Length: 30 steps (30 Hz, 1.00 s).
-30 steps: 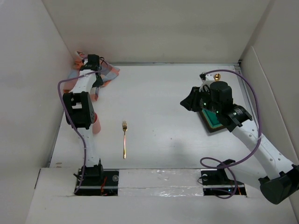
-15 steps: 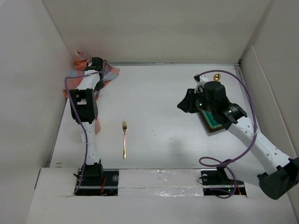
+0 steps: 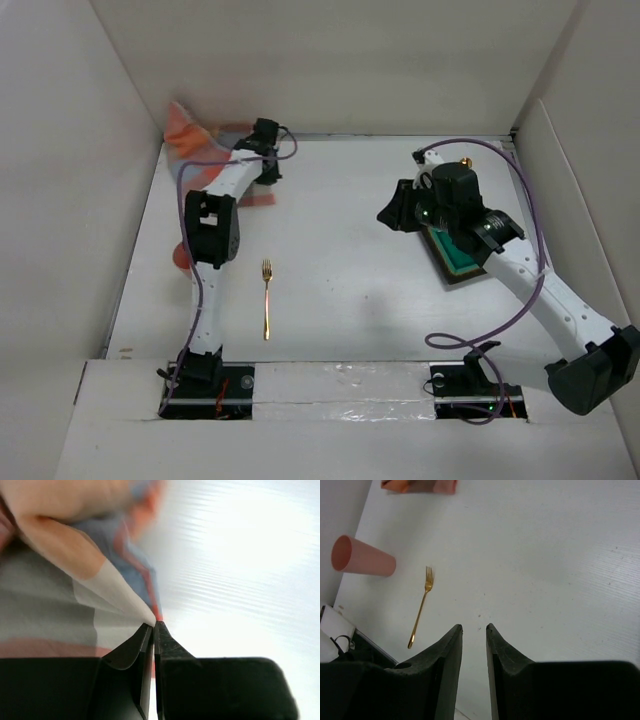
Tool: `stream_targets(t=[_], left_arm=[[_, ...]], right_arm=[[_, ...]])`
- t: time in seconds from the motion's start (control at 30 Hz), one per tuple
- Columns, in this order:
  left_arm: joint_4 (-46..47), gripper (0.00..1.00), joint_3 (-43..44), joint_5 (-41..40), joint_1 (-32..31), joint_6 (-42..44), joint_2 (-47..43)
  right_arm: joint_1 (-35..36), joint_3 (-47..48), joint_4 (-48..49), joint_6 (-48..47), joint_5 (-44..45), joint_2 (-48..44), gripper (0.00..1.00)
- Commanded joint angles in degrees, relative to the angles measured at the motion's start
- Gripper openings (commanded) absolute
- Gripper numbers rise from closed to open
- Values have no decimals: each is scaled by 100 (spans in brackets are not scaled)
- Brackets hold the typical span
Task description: Set the dinner table for one person
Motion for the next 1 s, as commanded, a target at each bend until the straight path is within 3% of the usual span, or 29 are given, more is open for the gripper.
stream_targets(t=[0.0,0.1,0.13,0.17,0.27,0.33,0.37,0.43,0.47,0.57,0.63,0.77,0.97], left_arm=[[266,0,366,887,-1004,-206,-444],[318,0,760,1265,-1600,-372,-242],[336,9,867,1309,-1715,-390,-189],[336,27,946,1336,-1855,-469,-197],[459,48,1070,1477,-1856,-662,-460],[598,49,921,1512,-1804,-759,-854],[687,45,807,1477,-1743,-768,-987],[889,35,447,1162,-1690,-628,-1251],[863,27,428,1039,-1689,-541,-1243],[416,22,901,634,-1742,-172,-735],[117,26,1376,318,-1882,22,-295],[370,35,1263,-43,-1962,-91,-92],[801,39,1562,88,-2015,-179,312]], right_arm=[[3,434,127,-79,85,109,31],[3,539,127,-53,155,249,32],[3,557,136,-35,156,311,35],[3,566,153,-9,156,346,38],[-49,513,215,88,156,504,48],[-102,409,328,158,226,557,47],[-102,338,407,263,243,584,38],[-173,250,548,395,226,627,0],[-260,180,592,474,209,654,0],[-392,109,716,527,77,698,0],[-453,92,733,510,41,698,0],[-507,-40,698,510,-37,610,0],[-559,-313,637,492,-204,426,0]])
